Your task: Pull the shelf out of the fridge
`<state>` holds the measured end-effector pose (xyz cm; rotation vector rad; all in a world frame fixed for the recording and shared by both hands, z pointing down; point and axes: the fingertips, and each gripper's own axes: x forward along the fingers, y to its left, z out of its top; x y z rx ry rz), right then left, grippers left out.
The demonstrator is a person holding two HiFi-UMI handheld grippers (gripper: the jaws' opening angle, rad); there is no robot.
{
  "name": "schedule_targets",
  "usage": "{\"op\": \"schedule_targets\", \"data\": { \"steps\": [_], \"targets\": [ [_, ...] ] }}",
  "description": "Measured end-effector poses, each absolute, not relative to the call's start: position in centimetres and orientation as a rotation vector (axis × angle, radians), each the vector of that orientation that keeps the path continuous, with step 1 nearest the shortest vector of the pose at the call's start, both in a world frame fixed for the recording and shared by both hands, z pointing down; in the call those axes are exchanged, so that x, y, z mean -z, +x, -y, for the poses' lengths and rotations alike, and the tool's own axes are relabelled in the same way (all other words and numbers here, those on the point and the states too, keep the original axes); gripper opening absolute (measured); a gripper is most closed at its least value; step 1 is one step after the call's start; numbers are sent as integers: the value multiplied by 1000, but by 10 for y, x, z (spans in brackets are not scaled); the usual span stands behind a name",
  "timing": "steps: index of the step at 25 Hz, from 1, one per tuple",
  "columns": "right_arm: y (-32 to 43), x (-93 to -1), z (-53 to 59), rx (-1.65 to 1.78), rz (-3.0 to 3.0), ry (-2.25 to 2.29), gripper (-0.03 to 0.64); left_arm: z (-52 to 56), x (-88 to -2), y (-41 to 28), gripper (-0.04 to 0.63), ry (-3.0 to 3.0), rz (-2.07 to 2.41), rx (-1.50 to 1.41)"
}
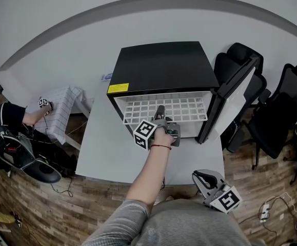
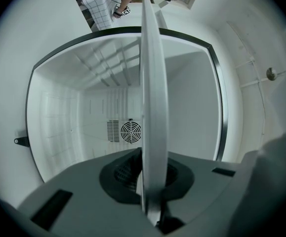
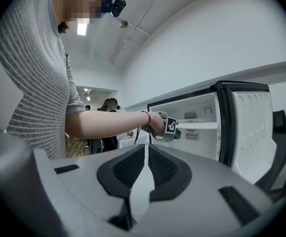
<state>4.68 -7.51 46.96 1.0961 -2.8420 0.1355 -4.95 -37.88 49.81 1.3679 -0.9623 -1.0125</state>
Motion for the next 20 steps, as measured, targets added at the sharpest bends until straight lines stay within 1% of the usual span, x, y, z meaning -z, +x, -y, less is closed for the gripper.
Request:
{"op": "schedule_targets", "data": {
  "steps": [20],
  "targets": [
    [47,-470,72,-129,2851,1085,14,365,-498,-50,35,1352,957,1022]
  ]
}}
